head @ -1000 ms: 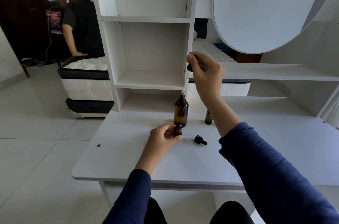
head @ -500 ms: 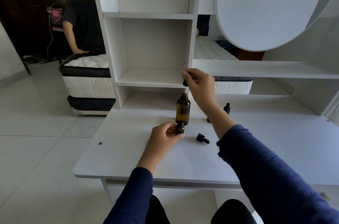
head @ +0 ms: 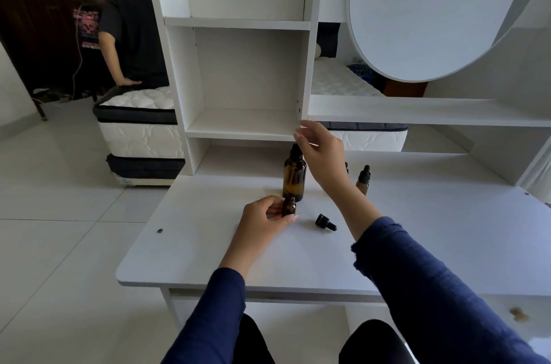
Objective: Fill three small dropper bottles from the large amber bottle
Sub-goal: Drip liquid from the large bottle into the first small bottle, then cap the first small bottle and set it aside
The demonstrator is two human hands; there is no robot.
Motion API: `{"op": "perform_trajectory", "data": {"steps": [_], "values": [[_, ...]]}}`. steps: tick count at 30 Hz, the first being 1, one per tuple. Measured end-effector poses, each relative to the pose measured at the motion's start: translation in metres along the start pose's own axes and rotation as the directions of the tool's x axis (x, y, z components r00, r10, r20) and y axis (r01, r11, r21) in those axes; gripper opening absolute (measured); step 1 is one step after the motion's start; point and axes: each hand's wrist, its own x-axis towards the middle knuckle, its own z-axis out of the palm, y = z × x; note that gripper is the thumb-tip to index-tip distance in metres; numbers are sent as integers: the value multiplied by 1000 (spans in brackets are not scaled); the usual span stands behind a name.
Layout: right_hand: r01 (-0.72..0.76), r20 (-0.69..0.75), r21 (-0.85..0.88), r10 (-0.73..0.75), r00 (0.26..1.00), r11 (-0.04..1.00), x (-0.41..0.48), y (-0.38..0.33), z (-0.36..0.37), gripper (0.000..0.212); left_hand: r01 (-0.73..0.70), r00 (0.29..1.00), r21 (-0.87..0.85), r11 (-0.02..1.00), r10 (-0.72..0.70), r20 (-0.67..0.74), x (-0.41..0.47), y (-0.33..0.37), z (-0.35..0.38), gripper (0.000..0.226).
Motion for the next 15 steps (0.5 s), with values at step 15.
{"op": "perform_trajectory", "data": {"steps": [15], "values": [[-222, 197, -189, 259, 946, 956, -104, 37, -41, 34, -60, 998, 82, 995, 60, -5, 1, 0, 0, 24]]}}
